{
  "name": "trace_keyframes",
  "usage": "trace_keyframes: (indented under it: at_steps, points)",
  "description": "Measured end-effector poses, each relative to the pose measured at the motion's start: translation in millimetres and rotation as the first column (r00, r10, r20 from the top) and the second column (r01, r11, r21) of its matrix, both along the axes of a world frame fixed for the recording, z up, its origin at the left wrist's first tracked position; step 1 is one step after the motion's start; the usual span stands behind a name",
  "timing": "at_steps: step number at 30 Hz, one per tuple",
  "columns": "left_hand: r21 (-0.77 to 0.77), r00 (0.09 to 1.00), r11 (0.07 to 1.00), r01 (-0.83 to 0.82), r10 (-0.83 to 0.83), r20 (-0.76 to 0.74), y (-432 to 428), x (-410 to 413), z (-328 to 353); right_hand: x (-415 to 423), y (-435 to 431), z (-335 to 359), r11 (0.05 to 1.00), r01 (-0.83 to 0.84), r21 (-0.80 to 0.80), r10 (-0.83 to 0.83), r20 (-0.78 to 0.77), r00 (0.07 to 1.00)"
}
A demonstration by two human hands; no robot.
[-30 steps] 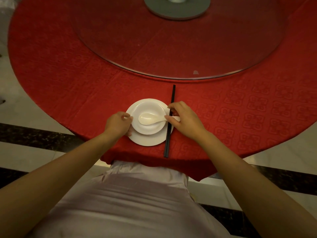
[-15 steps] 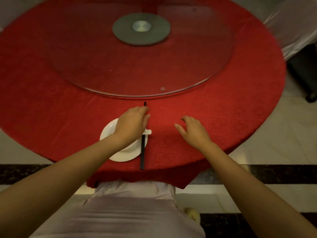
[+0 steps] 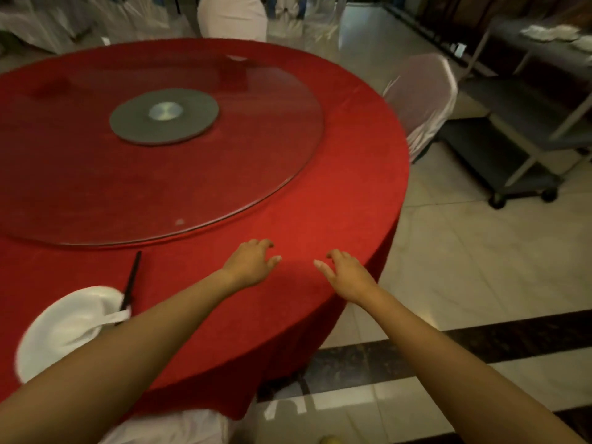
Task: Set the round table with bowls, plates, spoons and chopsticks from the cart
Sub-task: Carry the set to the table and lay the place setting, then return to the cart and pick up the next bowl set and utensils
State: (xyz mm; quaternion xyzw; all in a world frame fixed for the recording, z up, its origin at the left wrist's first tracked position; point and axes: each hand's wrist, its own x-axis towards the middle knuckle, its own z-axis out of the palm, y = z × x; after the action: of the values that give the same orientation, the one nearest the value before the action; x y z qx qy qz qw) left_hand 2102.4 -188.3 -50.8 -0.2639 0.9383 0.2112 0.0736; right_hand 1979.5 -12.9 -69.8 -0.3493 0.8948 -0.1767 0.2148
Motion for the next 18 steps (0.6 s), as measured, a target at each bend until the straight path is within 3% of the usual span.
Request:
trace_keyframes:
  at_steps: [8, 18]
  points:
    - [0.072, 0.994, 0.994, 0.084, -0.089, 0.069, 86.8, -145.6, 8.1, -133.2, 99.4, 19.4, 0.973, 0.230, -0.037, -0.227, 0.064, 0.972]
    - [0.048, 0.957, 0.959, 0.278, -0.281, 0.067, 143.7, -316.4, 45.9, -265.7, 173.1, 47.8, 0.895, 0.446, -0.026, -0.442, 0.096, 0.892]
